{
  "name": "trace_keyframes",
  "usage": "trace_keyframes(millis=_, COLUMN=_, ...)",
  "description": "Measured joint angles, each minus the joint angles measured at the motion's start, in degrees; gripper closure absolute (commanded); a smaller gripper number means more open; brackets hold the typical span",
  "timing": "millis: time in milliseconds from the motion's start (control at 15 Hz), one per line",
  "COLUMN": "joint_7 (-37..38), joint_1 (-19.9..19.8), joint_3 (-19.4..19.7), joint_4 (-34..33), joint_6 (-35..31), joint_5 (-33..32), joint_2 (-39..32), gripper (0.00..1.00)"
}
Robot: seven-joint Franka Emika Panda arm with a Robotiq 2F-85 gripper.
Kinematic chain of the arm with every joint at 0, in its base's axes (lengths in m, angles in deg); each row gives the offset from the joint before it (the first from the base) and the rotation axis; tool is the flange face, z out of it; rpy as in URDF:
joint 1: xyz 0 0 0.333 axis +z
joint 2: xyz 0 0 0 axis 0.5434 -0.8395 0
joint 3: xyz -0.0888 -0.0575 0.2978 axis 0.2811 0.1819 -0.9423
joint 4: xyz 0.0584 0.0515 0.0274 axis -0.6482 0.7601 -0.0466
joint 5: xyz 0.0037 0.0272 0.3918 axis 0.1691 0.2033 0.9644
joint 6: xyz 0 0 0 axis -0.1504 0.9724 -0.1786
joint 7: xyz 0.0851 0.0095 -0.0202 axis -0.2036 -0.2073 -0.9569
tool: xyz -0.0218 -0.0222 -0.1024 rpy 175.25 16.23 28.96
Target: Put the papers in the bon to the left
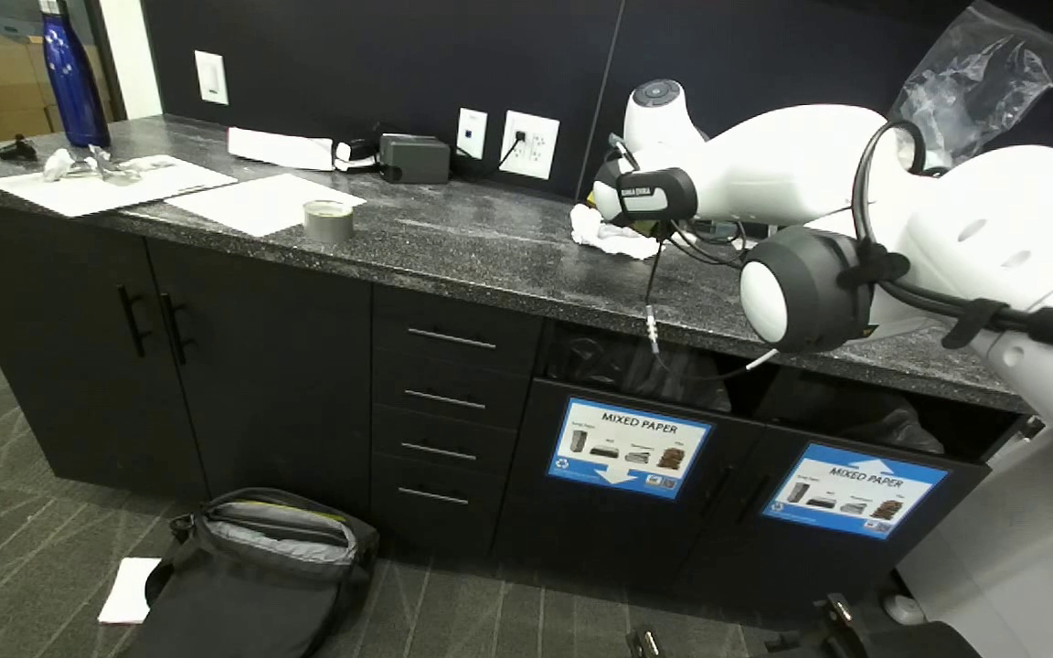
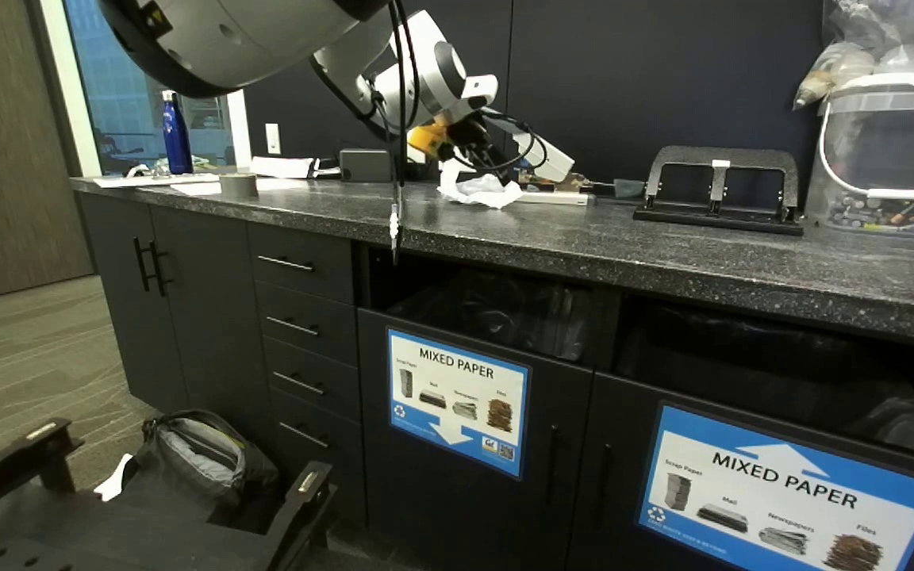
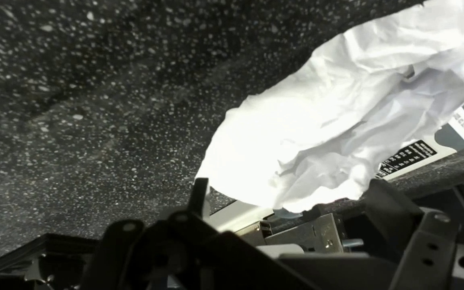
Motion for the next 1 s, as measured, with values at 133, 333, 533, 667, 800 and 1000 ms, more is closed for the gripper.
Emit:
trace_keyframes(millis=133, joint_7=0.0, joint_1=0.2, joint_3=0.4, joint_4=-0.9, joint_6=0.0, joint_5=-0.1, joint_2=0.0, gripper=0.0)
trace_keyframes(millis=333, joint_7=-0.3, joint_1=0.7, joint_3=0.6, joint_4=-1.8, joint_6=0.0, joint_5=-0.1, joint_2=0.3, gripper=0.0)
trace_keyframes(millis=533, joint_7=-2.6, joint_1=1.0, joint_3=-0.6, joint_4=-1.8, joint_6=-0.5, joint_5=0.2, joint_2=0.4, gripper=0.0)
trace_keyframes(millis=667, joint_7=-7.3, joint_1=0.4, joint_3=-4.0, joint_4=-1.7, joint_6=-1.8, joint_5=1.8, joint_2=0.1, gripper=0.0)
trace_keyframes(millis=800, joint_7=-12.3, joint_1=-0.8, joint_3=-7.9, joint_4=-1.7, joint_6=-3.1, joint_5=3.9, joint_2=-0.5, gripper=0.0)
trace_keyframes(millis=1000, joint_7=-17.6, joint_1=-2.4, joint_3=-12.0, joint_4=-1.7, joint_6=-4.2, joint_5=5.8, joint_2=-1.4, gripper=0.0)
